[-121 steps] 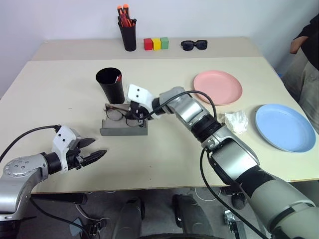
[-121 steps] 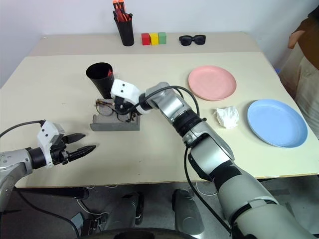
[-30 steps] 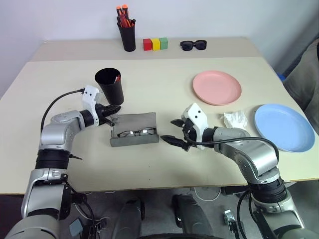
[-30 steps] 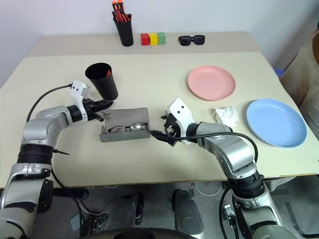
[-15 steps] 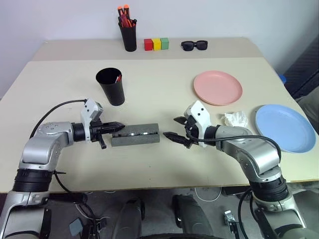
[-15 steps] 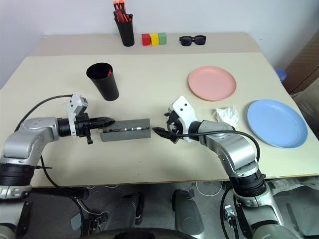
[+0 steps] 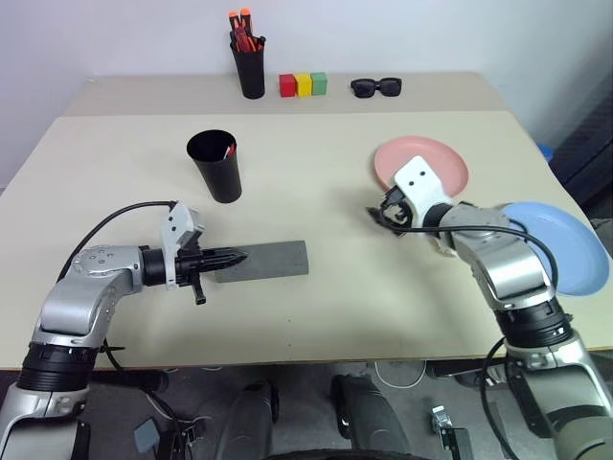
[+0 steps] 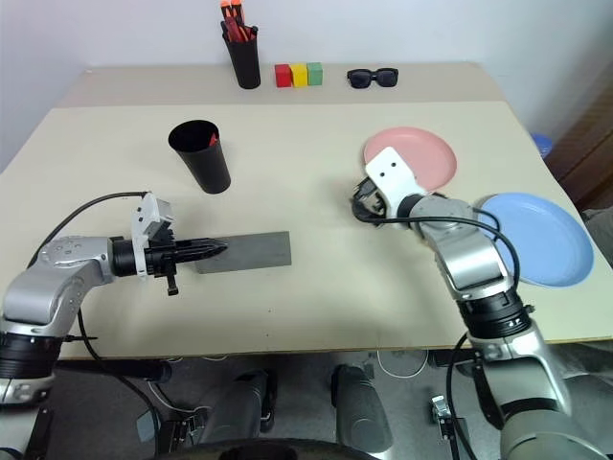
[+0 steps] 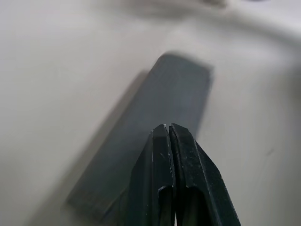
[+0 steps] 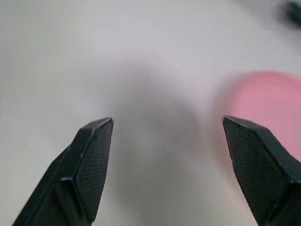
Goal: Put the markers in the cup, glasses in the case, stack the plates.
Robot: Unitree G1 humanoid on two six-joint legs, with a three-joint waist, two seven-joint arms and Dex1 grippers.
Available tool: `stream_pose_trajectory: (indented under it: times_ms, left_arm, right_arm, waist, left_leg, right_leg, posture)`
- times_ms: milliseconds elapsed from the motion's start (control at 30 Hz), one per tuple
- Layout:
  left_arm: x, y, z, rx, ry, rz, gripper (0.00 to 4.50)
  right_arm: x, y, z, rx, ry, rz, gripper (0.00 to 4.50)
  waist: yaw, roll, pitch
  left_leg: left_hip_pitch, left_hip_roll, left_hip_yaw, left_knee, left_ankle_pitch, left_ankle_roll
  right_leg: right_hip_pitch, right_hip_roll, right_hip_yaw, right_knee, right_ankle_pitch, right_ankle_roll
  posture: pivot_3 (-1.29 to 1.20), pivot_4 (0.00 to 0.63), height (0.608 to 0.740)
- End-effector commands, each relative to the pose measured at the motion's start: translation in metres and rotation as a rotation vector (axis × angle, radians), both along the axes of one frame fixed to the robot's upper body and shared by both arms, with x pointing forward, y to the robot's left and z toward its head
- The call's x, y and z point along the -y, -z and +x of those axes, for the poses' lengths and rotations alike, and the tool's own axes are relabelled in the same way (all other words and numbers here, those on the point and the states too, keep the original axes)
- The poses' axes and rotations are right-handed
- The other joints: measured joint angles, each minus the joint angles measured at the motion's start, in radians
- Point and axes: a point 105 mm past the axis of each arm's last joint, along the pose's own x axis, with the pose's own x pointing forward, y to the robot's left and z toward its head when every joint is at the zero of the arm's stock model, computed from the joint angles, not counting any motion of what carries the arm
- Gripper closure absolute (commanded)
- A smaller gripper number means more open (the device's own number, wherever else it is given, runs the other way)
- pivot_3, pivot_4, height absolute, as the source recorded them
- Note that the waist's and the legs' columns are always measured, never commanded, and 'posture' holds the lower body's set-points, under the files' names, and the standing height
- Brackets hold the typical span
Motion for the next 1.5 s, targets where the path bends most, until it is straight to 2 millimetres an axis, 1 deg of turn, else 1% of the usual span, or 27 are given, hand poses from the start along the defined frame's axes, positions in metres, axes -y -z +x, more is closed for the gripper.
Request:
stream_pose_trajectory:
  times_ms: [33,200,267,333,400,467,600,633,733,800,867,900,933,1033,1067,1167,1233,1300,1400,1433,1500]
  left_arm:
    - [0.035,-0.017,-0.017,0.059,0.11,-0.051,4.48]
    - [0.062,-0.018,-0.028,0.062,0.151,-0.095,4.48]
    - [0.074,-0.016,-0.034,0.068,0.165,-0.109,4.48]
    - [0.082,-0.013,-0.037,0.077,0.161,-0.116,4.48]
    - [0.085,-0.011,-0.038,0.082,0.147,-0.116,4.5]
    - [0.087,-0.01,-0.038,0.087,0.135,-0.121,4.5]
    - [0.088,-0.008,-0.037,0.09,0.126,-0.128,4.5]
    - [0.089,-0.007,-0.037,0.093,0.121,-0.129,4.5]
    - [0.089,-0.006,-0.034,0.103,0.11,-0.133,4.5]
    - [0.091,-0.007,-0.032,0.115,0.099,-0.14,4.5]
    - [0.095,-0.007,-0.029,0.123,0.098,-0.152,4.5]
    - [0.096,-0.007,-0.029,0.126,0.099,-0.156,4.5]
    - [0.099,-0.008,-0.029,0.129,0.106,-0.162,4.5]
    - [0.108,-0.009,-0.028,0.131,0.135,-0.181,4.5]
    - [0.111,-0.009,-0.027,0.13,0.148,-0.185,4.5]
    - [0.117,-0.008,-0.026,0.126,0.187,-0.186,4.5]
    - [0.121,-0.008,-0.025,0.123,0.218,-0.188,4.5]
    - [0.124,-0.008,-0.023,0.123,0.244,-0.189,4.5]
    - [0.127,-0.008,-0.019,0.124,0.266,-0.187,4.5]
    - [0.127,-0.008,-0.019,0.123,0.272,-0.188,4.5]
    - [0.129,-0.009,-0.018,0.121,0.283,-0.192,4.5]
  right_arm:
    - [0.015,-0.008,0.016,0.081,0.035,-0.116,0.74]
    - [0.03,0.008,0.033,0.072,0.054,-0.2,0.74]
    - [0.032,0.018,0.039,0.06,0.051,-0.227,0.74]
    - [0.032,0.025,0.044,0.061,0.043,-0.265,0.74]
    - [0.031,0.028,0.048,0.066,0.039,-0.27,1.3]
    - [0.027,0.029,0.051,0.071,0.036,-0.261,2.07]
    - [0.021,0.03,0.053,0.09,0.008,-0.286,4.22]
    - [0.02,0.029,0.053,0.106,-0.005,-0.298,4.41]
    - [0.016,0.023,0.05,0.147,-0.028,-0.312,4.41]
    - [0.017,0.012,0.048,0.195,-0.022,-0.327,4.41]
    - [0.02,-0.005,0.041,0.254,-0.018,-0.347,4.41]
    - [0.021,-0.01,0.037,0.269,-0.016,-0.351,4.41]
    - [0.026,-0.019,0.031,0.286,-0.009,-0.349,4.41]
    - [0.043,-0.045,0.006,0.304,0.034,-0.284,4.41]
    - [0.052,-0.052,-0.005,0.303,0.052,-0.264,4.41]
    - [0.08,-0.061,-0.038,0.261,0.099,-0.259,4.41]
    - [0.1,-0.054,-0.06,0.197,0.137,-0.264,4.41]
    - [0.118,-0.041,-0.08,0.119,0.177,-0.284,4.41]
    - [0.137,-0.018,-0.105,-0.001,0.217,-0.288,4.41]
    - [0.141,-0.011,-0.111,-0.031,0.226,-0.289,4.41]
    - [0.148,-0.003,-0.116,-0.049,0.265,-0.272,4.41]
  waist:
    - [-0.001,0.0,0.0]
    - [-0.005,0.0,0.0]
    - [-0.004,0.0,0.0]
    - [-0.005,0.0,0.0]
    - [-0.007,0.0,0.0]
    - [-0.005,0.0,0.0]
    - [-0.004,0.0,0.0]
    - [-0.004,0.0,0.0]
    - [-0.004,0.0,0.0]
    - [-0.004,0.001,0.0]
    - [-0.002,0.001,0.0]
    - [0.0,0.001,0.0]
    - [0.002,0.001,0.0]
    - [0.015,0.001,0.0]
    - [0.022,0.001,0.0]
    - [0.031,0.002,0.0]
    - [0.033,0.002,0.0]
    - [0.03,0.002,0.0]
    - [0.027,0.002,0.0]
    - [0.022,0.003,-0.001]
    - [0.017,0.005,-0.002]
  left_leg:
    - [0.0,0.0,0.0,0.0,0.0,0.0]
    - [0.001,0.0,0.0,0.0,0.0,0.0]
    - [0.001,0.0,0.0,0.0,0.0,0.0]
    - [0.001,0.0,0.001,0.0,0.0,0.0]
    - [0.002,0.0,0.002,0.0,0.0,0.0]
    - [0.002,0.0,0.001,0.001,0.0,0.0]
    - [0.001,0.0,0.001,0.002,0.0,0.0]
    - [0.001,0.0,0.001,0.002,0.0,0.0]
    - [0.001,0.0,0.001,0.003,0.0,0.0]
    - [0.001,0.0,0.001,0.003,0.0,0.0]
    - [0.001,0.0,0.001,0.003,0.0,0.0]
    - [0.001,0.0,0.001,0.003,0.0,0.0]
    - [0.001,0.0,0.001,0.003,0.0,0.0]
    - [0.0,-0.001,0.0,0.004,0.0,0.0]
    - [0.0,-0.001,0.0,0.005,0.0,0.001]
    - [0.0,-0.001,-0.001,0.007,-0.001,0.001]
    - [0.0,-0.001,-0.001,0.008,-0.001,0.001]
    - [0.001,-0.001,-0.001,0.008,-0.001,0.002]
    - [0.003,-0.001,-0.001,0.009,-0.001,0.002]
    - [0.004,-0.001,-0.001,0.009,-0.001,0.002]
    - [0.005,0.0,0.001,0.009,-0.001,0.003]
  right_leg:
    - [0.0,0.0,0.0,0.0,0.0,0.0]
    - [0.0,0.001,0.001,0.001,0.0,0.0]
    - [0.0,0.001,0.001,0.001,0.0,0.0]
    - [0.0,0.001,0.001,0.001,0.0,0.0]
    - [0.0,0.001,0.002,0.001,0.0,0.0]
    - [0.001,0.001,0.002,0.002,0.0,0.0]
    - [0.001,0.001,0.002,0.002,0.0,0.0]
    - [0.001,0.001,0.002,0.002,0.0,0.0]
    - [0.001,0.001,0.002,0.002,0.0,0.0]
    - [0.001,0.001,0.002,0.002,0.0,0.0]
    - [0.001,0.001,0.002,0.002,0.0,0.0]
    - [0.001,0.001,0.002,0.002,0.0,0.0]
    - [0.001,0.001,0.002,0.002,0.0,0.0]
    - [0.001,0.001,0.002,0.002,0.0,0.0]
    - [0.002,0.001,0.002,0.002,0.0,0.0]
    - [0.004,0.001,0.001,0.002,0.0,0.0]
    - [0.005,0.001,0.001,0.001,-0.001,-0.001]
    - [0.008,0.001,0.0,-0.001,-0.003,-0.003]
    - [0.011,0.001,0.001,-0.003,-0.003,-0.003]
    - [0.011,0.001,0.001,-0.002,-0.003,-0.003]
    - [0.011,0.001,0.001,-0.002,-0.003,-0.003]
  posture:
    - [0.0,0.15,0.74]
    - [0.0,0.15,0.74]
    - [0.0,0.15,0.74]
    - [0.0,0.15,0.74]
    - [0.0,0.15,0.74]
    - [0.0,0.15,0.74]
    - [0.0,0.15,0.74]
    - [0.0,0.15,0.74]
    - [0.0,0.15,0.74]
    - [0.0,0.15,0.74]
    - [0.0,0.15,0.74]
    - [0.0,0.15,0.74]
    - [0.0,0.15,0.74]
    - [0.0,0.15,0.74]
    - [0.0,0.15,0.74]
    - [0.0,0.15,0.74]
    - [0.0,0.15,0.74]
    - [0.0,0.15,0.74]
    - [0.0,0.15,0.74]
    - [0.0,0.15,0.74]
    - [0.0,0.15,0.74]
